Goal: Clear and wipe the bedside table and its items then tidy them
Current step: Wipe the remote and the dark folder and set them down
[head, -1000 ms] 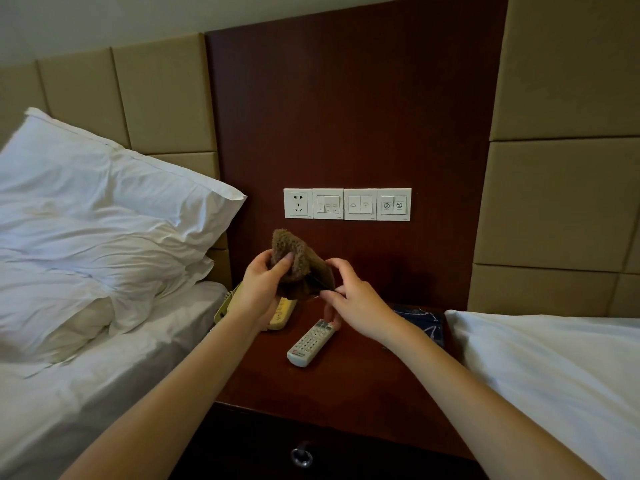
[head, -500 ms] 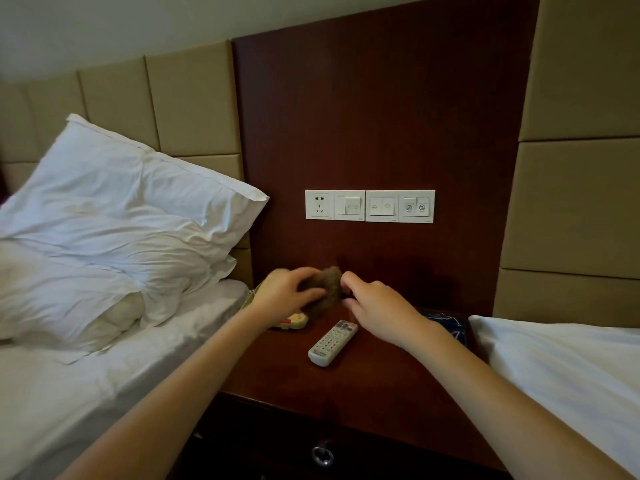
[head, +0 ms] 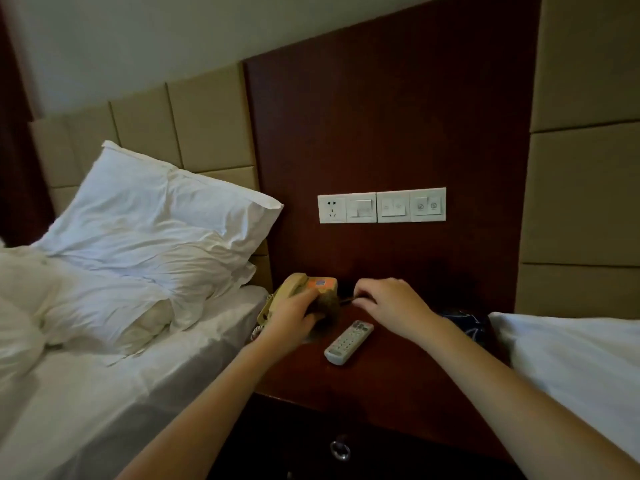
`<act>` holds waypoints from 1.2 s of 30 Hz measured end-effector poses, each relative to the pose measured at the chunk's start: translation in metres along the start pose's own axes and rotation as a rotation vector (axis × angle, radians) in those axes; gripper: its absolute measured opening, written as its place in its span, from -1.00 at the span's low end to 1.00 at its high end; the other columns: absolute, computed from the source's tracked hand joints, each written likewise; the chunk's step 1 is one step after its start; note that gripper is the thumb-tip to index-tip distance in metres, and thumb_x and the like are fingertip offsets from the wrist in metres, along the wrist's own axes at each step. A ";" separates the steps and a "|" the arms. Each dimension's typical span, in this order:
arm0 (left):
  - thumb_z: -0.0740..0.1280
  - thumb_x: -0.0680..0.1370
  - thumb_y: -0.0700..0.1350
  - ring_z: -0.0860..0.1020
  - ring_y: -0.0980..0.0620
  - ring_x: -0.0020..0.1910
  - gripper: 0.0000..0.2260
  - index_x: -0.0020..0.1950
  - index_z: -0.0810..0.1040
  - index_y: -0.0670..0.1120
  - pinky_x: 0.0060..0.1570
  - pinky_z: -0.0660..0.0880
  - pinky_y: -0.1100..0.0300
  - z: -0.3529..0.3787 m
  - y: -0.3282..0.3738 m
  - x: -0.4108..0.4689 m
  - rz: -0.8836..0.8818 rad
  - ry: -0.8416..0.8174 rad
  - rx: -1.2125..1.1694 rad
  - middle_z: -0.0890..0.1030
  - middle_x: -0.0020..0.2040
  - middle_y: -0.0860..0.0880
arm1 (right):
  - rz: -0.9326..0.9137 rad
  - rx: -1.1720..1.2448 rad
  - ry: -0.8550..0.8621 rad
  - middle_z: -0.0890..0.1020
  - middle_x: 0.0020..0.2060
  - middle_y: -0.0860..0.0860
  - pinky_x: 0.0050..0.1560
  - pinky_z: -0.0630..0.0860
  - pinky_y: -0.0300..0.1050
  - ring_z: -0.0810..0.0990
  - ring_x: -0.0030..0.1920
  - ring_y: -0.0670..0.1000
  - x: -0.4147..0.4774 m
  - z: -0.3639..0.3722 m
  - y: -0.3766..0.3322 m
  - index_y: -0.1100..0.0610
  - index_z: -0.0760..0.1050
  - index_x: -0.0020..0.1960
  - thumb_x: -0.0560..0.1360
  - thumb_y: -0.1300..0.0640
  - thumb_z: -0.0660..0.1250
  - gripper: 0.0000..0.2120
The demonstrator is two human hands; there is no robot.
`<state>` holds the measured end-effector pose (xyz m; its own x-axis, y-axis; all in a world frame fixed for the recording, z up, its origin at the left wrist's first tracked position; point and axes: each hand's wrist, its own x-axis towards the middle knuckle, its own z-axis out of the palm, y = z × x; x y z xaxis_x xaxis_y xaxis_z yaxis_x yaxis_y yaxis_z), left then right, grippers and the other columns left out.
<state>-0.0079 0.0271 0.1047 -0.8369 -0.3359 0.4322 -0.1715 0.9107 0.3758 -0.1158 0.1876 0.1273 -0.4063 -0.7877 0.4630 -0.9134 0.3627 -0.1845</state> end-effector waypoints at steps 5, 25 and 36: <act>0.29 0.54 -0.13 0.48 -0.08 0.17 -0.67 0.30 0.43 -0.11 0.15 0.41 0.05 -0.002 0.023 0.010 0.080 -0.001 0.013 0.52 0.15 -0.10 | 0.112 0.154 0.034 0.55 -0.31 -0.12 -0.13 0.48 -0.05 0.55 -0.21 -0.05 0.005 -0.010 0.012 -0.01 0.51 -0.14 0.55 0.03 0.27 -0.89; 0.25 0.55 -0.17 0.49 0.03 0.00 -0.89 0.06 0.45 -0.02 -0.02 0.32 0.16 0.049 0.059 0.009 0.260 0.045 -0.061 0.46 -0.13 0.14 | 0.366 0.423 0.021 0.51 -0.50 -0.01 0.01 0.50 -0.11 0.53 -0.40 -0.06 -0.033 -0.005 0.028 0.12 0.42 -0.37 0.65 0.09 0.08 -0.57; 0.28 0.55 -0.16 0.52 -0.06 0.08 -0.79 0.19 0.47 -0.06 0.08 0.43 0.03 0.061 -0.007 0.007 0.170 -0.011 -0.070 0.55 -0.01 0.00 | 0.531 0.448 0.074 0.52 -0.49 -0.05 -0.18 0.41 -0.24 0.52 -0.38 -0.09 -0.068 0.027 0.060 0.10 0.49 -0.31 0.63 0.00 0.14 -0.61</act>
<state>-0.0441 0.0327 0.0553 -0.8562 -0.1757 0.4858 0.0091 0.9351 0.3543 -0.1436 0.2496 0.0617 -0.8123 -0.5190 0.2663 -0.5195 0.4362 -0.7347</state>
